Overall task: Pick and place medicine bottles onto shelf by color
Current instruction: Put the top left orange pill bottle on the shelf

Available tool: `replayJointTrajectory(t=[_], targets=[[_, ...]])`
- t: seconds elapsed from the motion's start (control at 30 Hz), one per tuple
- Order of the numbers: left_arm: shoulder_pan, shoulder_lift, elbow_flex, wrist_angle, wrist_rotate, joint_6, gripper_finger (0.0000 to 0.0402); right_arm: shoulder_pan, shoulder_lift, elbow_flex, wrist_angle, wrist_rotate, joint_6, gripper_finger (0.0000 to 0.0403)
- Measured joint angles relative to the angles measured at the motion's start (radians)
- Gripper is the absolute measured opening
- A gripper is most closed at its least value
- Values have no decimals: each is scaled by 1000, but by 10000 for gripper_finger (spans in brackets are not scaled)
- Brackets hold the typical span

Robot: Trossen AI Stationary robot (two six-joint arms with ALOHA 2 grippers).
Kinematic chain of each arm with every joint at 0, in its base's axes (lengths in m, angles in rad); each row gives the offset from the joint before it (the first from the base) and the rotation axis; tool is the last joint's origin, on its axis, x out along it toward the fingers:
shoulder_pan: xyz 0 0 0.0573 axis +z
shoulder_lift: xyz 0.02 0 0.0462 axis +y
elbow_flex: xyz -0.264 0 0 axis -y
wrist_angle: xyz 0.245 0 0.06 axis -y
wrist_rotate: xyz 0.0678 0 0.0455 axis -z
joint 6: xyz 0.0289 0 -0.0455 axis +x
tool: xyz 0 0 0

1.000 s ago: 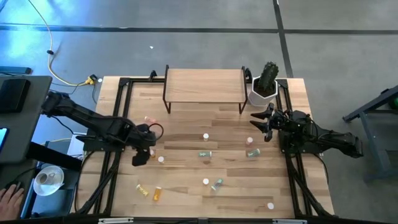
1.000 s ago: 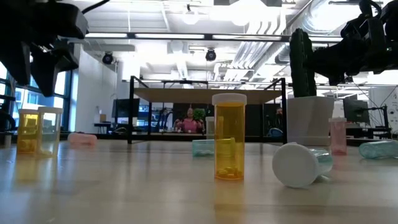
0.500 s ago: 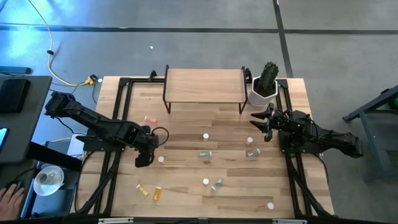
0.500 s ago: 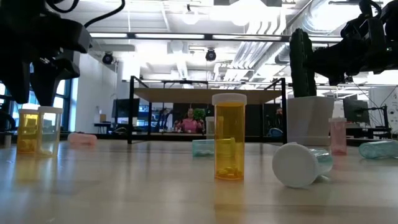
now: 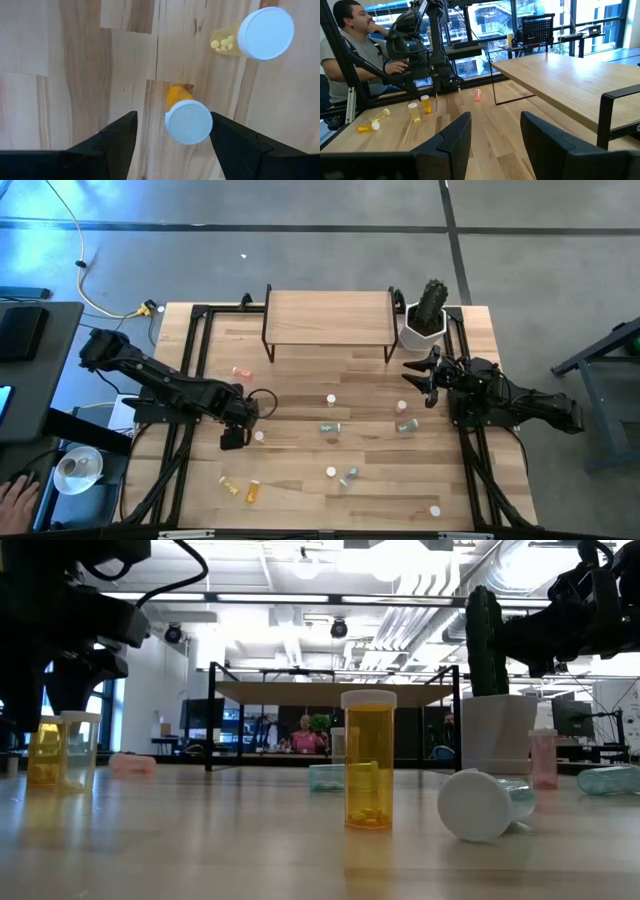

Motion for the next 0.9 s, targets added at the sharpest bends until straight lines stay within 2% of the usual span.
replayJointTrajectory(t=[0.9], targets=[[0,-1,0,5,-1,2,110,0,0,0,0,0,0,162]])
